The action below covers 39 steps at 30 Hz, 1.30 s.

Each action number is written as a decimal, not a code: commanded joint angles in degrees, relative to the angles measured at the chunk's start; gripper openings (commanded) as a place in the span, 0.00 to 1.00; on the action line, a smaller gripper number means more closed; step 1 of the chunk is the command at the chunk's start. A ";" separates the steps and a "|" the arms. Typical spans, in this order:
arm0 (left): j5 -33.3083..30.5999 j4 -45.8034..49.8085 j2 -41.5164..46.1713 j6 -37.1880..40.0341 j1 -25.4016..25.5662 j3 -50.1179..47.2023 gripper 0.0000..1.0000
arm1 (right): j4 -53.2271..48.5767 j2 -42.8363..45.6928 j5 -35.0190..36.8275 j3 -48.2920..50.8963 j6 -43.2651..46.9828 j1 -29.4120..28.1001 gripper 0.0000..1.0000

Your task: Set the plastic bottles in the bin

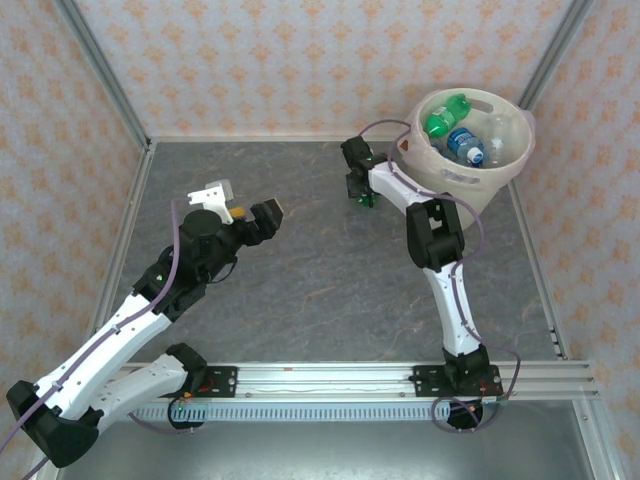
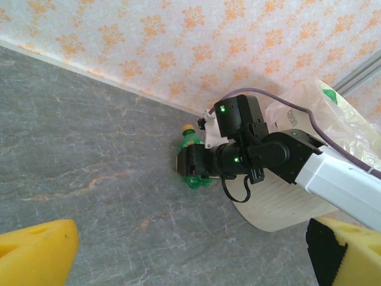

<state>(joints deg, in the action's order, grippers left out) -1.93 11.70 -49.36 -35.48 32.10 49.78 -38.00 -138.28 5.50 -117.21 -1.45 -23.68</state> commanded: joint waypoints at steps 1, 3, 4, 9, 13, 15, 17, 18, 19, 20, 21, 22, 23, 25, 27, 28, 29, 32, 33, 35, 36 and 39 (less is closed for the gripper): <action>0.57 -1.50 0.74 1.56 -0.46 1.65 0.99 | -0.58 4.66 -0.57 -0.45 -1.27 -1.31 0.55; 0.62 -1.27 0.58 1.56 -0.46 2.29 0.99 | -0.75 6.79 -0.18 -0.48 -1.36 -2.17 0.55; 0.62 -1.39 0.54 2.98 -0.46 2.62 0.99 | -0.90 8.01 -0.14 -0.47 -1.49 -2.56 0.55; 0.94 -2.64 0.43 4.25 -0.46 3.31 0.99 | -1.55 15.28 0.27 -0.34 -1.67 -4.60 0.54; 1.67 -2.45 -0.55 7.27 -0.46 5.34 0.99 | -1.73 21.43 -0.35 -0.39 -2.79 -4.89 0.52; 1.41 -2.04 -0.95 9.15 -0.46 7.05 0.99 | -1.98 24.44 -0.26 -0.49 -3.19 -4.88 0.52; 1.65 -1.93 -1.26 10.68 -0.46 8.41 0.99 | -2.07 27.47 -0.18 -0.50 -3.67 -4.88 0.51; 1.75 -1.95 -1.47 11.27 -0.46 9.00 0.99 | -2.08 29.15 0.03 -0.41 -4.03 -4.88 0.51; 1.89 -2.09 -1.61 11.65 -0.45 9.63 0.99 | -2.15 30.69 0.36 -0.31 -4.36 -4.81 0.51; 1.93 -2.33 -1.86 11.77 -0.45 9.93 0.99 | -2.41 31.84 0.63 -0.51 -4.75 -4.78 0.52; 2.31 -2.59 -2.04 11.85 -0.46 10.28 0.99 | -2.94 33.07 0.79 -0.76 -5.32 -4.52 0.52; 2.61 -2.92 -2.31 11.88 -0.45 10.51 0.99 | -3.57 33.94 0.75 -0.92 -5.89 -4.16 0.52; 3.20 -3.35 -2.45 11.78 -0.46 10.60 0.99 | -4.09 34.95 0.67 -1.09 -6.51 -3.74 0.52; 4.52 -4.30 -2.83 11.18 -0.46 10.62 0.99 | -5.22 36.62 0.44 -1.13 -7.63 -2.57 0.52; 6.06 -5.21 -3.18 10.73 -0.42 10.52 0.99 | -6.05 38.41 0.47 -0.87 -8.32 -1.18 0.52; 6.69 -5.41 -3.27 10.61 -0.42 10.43 0.99 | -6.27 39.24 0.64 -0.73 -8.47 -0.57 0.52; 7.22 -5.63 -3.28 10.48 -0.41 10.43 0.99 | -6.37 40.16 0.86 -0.44 -8.66 0.29 0.52; 7.39 -5.64 -3.12 10.35 -0.37 10.42 0.99 | -6.29 42.52 1.76 0.48 -8.98 2.68 0.52; 7.34 -5.72 -2.94 10.34 -0.37 10.35 0.99 | -6.40 43.35 1.88 0.85 -9.33 3.79 0.52; 7.21 -5.73 -2.78 10.43 -0.37 10.38 0.99 | -6.58 44.55 1.65 1.90 -10.17 6.25 0.52; 7.12 -5.67 -2.68 10.39 -0.37 10.29 0.99 | -6.58 45.15 1.21 2.70 -10.78 7.65 0.52; 7.04 -5.90 -2.56 10.28 -0.37 10.02 0.99 | -6.11 46.49 -1.47 5.38 -12.53 12.14 0.52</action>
<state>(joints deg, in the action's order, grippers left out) 4.10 8.16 -52.86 -25.43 32.10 59.20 -43.27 -94.13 5.08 -113.82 -11.27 -14.85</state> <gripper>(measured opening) 0.991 0.568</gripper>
